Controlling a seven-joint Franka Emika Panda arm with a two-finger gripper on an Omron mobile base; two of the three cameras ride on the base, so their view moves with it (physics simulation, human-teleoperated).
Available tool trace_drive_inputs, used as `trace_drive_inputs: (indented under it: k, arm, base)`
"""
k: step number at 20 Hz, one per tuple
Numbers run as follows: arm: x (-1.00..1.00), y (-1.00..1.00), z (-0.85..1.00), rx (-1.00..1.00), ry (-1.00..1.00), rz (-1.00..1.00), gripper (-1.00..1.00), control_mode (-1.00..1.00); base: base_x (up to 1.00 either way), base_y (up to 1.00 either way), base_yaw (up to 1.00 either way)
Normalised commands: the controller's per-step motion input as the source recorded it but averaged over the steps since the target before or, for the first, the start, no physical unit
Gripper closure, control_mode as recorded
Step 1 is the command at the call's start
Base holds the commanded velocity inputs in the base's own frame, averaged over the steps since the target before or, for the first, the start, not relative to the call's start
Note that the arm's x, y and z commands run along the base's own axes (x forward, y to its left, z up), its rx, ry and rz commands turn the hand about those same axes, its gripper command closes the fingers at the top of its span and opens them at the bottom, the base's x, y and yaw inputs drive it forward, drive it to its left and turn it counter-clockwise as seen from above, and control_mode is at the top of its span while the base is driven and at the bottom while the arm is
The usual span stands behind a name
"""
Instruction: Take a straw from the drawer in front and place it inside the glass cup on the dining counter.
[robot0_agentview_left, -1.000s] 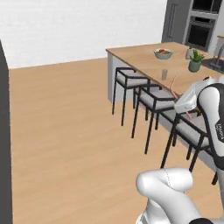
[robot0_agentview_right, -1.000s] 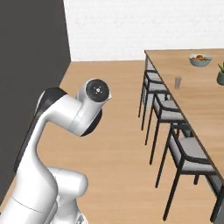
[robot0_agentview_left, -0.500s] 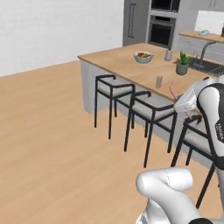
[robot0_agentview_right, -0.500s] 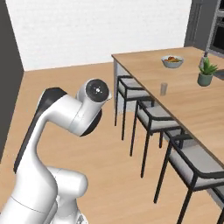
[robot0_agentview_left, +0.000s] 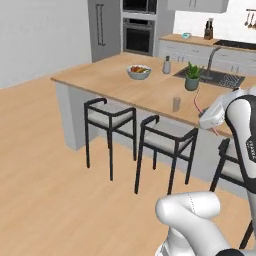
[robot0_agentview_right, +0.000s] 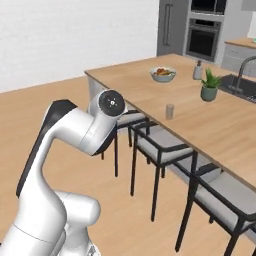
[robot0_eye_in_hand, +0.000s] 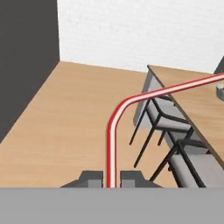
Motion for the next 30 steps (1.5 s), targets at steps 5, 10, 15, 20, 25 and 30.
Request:
trace_drive_inputs:
  k: [5,10,15,20,25,30]
  arm:
    - [0.0,0.0,0.0,0.0,0.0,0.0,1.0,1.0]
    - [0.0,0.0,0.0,0.0,0.0,0.0,1.0,1.0]
    - [0.0,0.0,0.0,0.0,0.0,0.0,1.0,1.0]
    - [0.0,0.0,0.0,0.0,0.0,0.0,1.0,1.0]
    - [0.0,0.0,0.0,0.0,0.0,0.0,1.0,1.0]
    - [0.0,0.0,0.0,0.0,0.0,0.0,1.0,1.0]
  base:
    - [0.94,0.71,-0.5]
    - [0.92,0.65,-0.5]
    - [0.9,0.49,-0.51]
    - [0.84,0.28,-0.5]
    - [0.77,0.17,-0.49]
    - [0.78,0.23,-0.46]
